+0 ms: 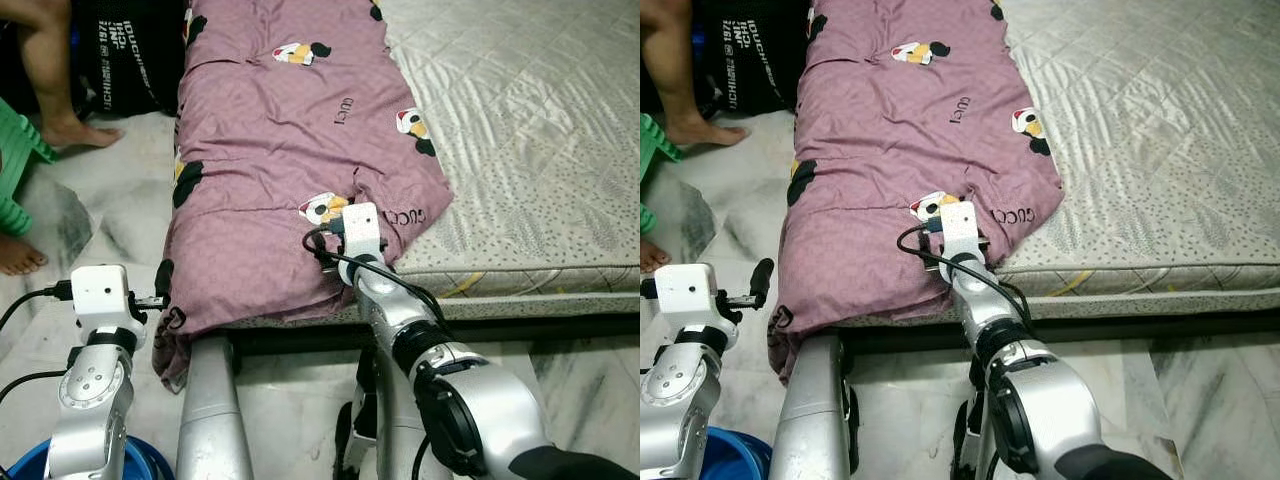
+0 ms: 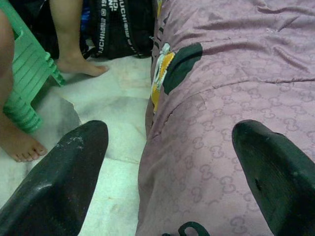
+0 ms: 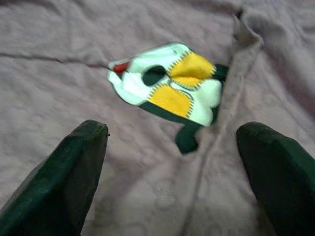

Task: Clean up the room

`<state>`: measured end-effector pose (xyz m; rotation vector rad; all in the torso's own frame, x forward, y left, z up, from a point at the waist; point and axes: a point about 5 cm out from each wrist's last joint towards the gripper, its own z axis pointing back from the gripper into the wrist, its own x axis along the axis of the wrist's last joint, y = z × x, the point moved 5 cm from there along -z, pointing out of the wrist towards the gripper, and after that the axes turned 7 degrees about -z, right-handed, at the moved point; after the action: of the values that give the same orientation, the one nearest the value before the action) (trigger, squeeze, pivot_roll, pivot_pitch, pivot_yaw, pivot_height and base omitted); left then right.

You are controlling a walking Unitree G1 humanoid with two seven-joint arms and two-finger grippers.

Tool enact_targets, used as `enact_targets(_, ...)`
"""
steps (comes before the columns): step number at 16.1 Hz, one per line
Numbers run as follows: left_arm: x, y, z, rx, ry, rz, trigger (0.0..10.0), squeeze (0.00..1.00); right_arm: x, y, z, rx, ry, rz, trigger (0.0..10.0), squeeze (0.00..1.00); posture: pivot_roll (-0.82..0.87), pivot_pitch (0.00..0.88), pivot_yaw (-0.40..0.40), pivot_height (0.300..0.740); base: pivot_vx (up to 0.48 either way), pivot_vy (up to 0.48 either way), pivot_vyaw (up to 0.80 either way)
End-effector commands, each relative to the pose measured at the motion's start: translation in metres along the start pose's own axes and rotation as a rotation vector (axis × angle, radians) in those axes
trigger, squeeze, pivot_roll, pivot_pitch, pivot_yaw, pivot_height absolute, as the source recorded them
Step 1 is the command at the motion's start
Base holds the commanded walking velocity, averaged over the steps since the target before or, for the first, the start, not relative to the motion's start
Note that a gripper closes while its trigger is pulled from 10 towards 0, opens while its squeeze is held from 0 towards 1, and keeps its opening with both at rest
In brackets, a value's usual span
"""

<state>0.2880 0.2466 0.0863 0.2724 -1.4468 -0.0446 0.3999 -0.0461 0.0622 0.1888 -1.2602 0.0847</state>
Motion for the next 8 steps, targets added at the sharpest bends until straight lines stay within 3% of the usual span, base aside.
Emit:
enact_targets(1,0.001,0.001,0.001,0.001,0.005,-0.008,10.0,0.00,-0.004,-0.004,0.000,-0.053,0.030,-0.012,10.0,0.00,0.21,0.243,-0.073,0.578,0.000,0.000,0.00)
enact_targets(6,0.000,0.001,0.002,0.010,0.011,-0.003,10.0,0.00,-0.008,-0.039,0.001,-0.192,0.064,-0.040,10.0,0.00,0.21,0.250,-0.089,0.578,0.000,0.000,0.00)
enact_targets(7,0.000,0.000,0.002,0.012,0.012,0.000,10.0,0.00,-0.016,-0.052,0.004,-0.235,0.094,-0.064,4.6,0.00,0.20,0.250,-0.092,0.578,0.000,0.000,0.00)
enact_targets(8,0.000,-0.001,0.002,0.011,0.012,0.002,10.0,0.00,-0.027,-0.067,0.009,-0.287,0.130,-0.104,0.0,0.00,0.20,0.251,-0.094,0.578,0.000,0.000,0.00)
